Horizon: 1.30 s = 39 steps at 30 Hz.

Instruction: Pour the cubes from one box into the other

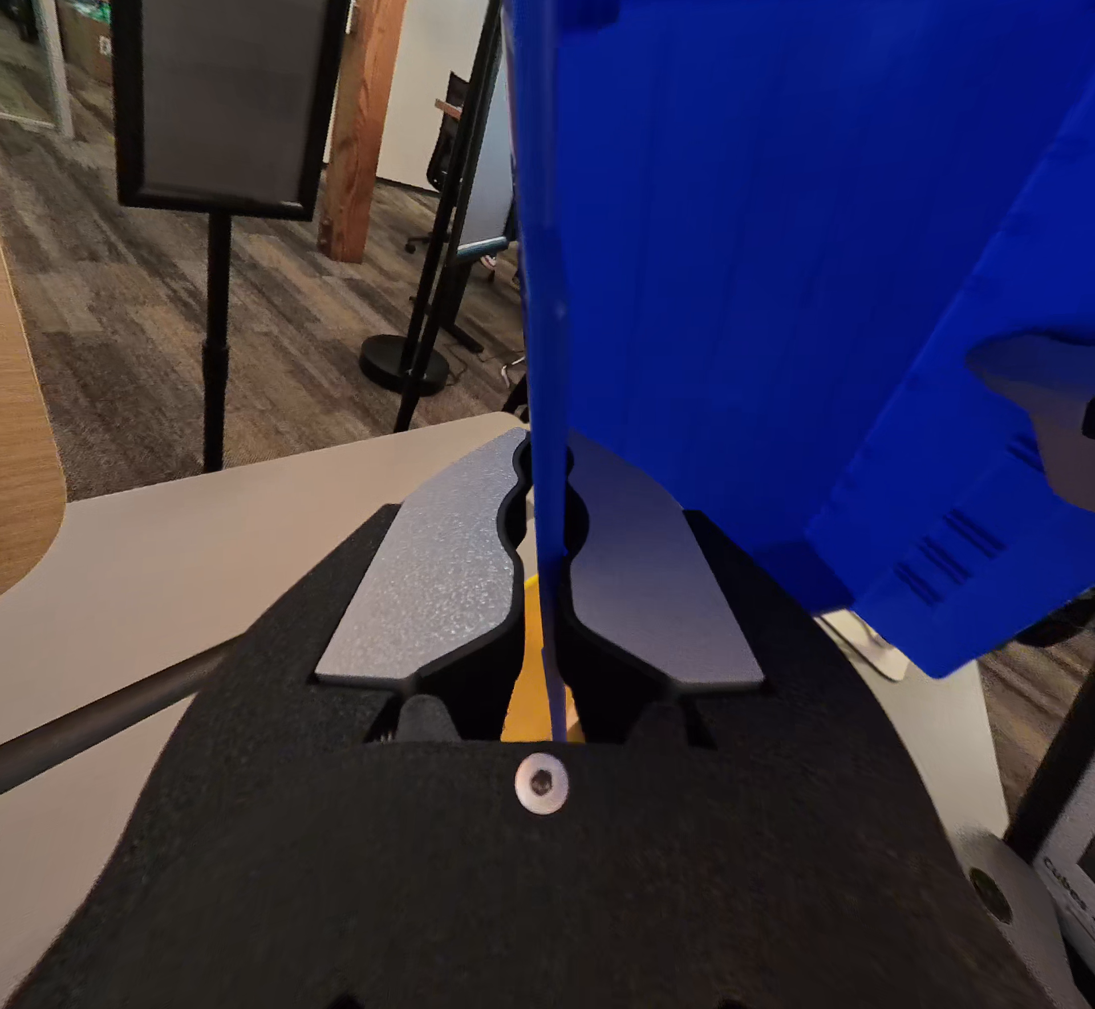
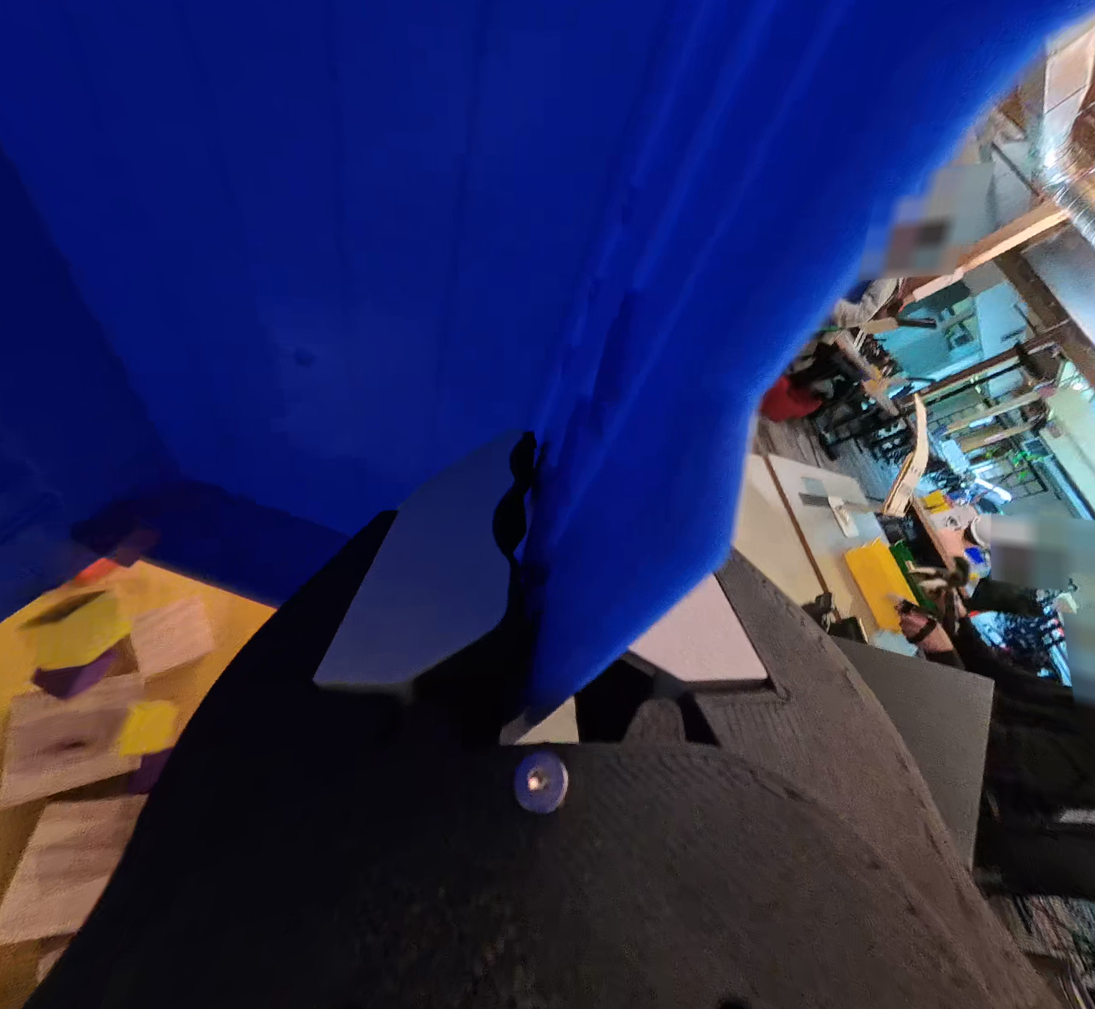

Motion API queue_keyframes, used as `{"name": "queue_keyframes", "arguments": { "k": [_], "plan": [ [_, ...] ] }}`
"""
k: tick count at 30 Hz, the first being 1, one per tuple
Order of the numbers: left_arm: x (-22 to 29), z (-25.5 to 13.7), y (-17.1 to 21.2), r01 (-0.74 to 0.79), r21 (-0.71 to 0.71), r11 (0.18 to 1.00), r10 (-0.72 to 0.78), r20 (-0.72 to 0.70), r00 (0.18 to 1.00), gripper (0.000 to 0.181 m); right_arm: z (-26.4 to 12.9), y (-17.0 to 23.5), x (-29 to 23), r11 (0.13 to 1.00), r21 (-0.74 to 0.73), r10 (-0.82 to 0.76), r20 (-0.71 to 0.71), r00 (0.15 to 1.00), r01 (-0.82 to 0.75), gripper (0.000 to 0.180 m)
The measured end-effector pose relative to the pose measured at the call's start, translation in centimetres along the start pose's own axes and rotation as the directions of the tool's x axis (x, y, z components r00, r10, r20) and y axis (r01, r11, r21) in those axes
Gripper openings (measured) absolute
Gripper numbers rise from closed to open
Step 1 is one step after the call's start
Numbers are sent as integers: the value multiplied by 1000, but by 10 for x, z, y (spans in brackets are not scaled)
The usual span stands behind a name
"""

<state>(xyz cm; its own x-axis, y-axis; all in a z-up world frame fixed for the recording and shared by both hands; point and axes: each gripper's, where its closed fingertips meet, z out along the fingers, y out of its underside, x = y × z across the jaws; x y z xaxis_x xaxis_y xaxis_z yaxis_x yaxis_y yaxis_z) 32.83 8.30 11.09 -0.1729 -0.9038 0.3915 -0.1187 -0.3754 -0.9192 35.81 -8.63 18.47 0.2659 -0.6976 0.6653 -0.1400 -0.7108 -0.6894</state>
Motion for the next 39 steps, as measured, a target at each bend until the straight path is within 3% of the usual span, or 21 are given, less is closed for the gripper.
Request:
{"name": "queue_keyframes", "arguments": {
  "k": [2,5,8,11,13,18,24,30,33,35,37,39],
  "plan": [
    [1,1,3,11,-25,1000,-11,-4,1000,4,2,7,-2,997,-69,26,36,999,-23,8],
    [4,-3,-5,-5,38,999,6,-13,1000,4,-6,-6,5,999,38,-9,-21,1000,10,9],
    [5,-2,-3,1,11,1000,0,-14,1000,4,-3,3,2,999,-41,27,25,999,-26,9],
    [6,-4,-5,-20,33,999,20,-11,1000,4,-6,-4,6,999,49,-6,-18,1000,7,9],
    [6,-3,-2,-11,8,1000,11,-12,1000,4,-4,5,2,999,-37,32,30,999,-31,8],
    [17,-5,-10,27,18,999,-26,-51,998,4,-16,-6,15,1000,7,-17,-10,1000,17,8],
    [62,9,-5,47,-142,989,-66,-129,989,13,-7,5,55,988,-155,-7,54,999,15,8],
    [114,4,-6,120,-239,964,-192,-308,932,50,26,50,80,902,-415,228,229,946,-118,4],
    [106,-16,3,-45,-303,952,-32,-244,969,65,37,78,88,845,-524,288,272,918,-110,4],
    [81,-39,22,-151,-388,909,109,-128,986,57,43,97,98,804,-591,269,256,928,-70,3],
    [51,-61,50,-251,-469,847,265,-36,963,62,49,111,101,763,-643,303,266,915,-66,3],
    [30,-77,78,-241,-528,814,292,13,956,64,56,129,100,713,-700,320,276,906,-39,3]
  ]
}}
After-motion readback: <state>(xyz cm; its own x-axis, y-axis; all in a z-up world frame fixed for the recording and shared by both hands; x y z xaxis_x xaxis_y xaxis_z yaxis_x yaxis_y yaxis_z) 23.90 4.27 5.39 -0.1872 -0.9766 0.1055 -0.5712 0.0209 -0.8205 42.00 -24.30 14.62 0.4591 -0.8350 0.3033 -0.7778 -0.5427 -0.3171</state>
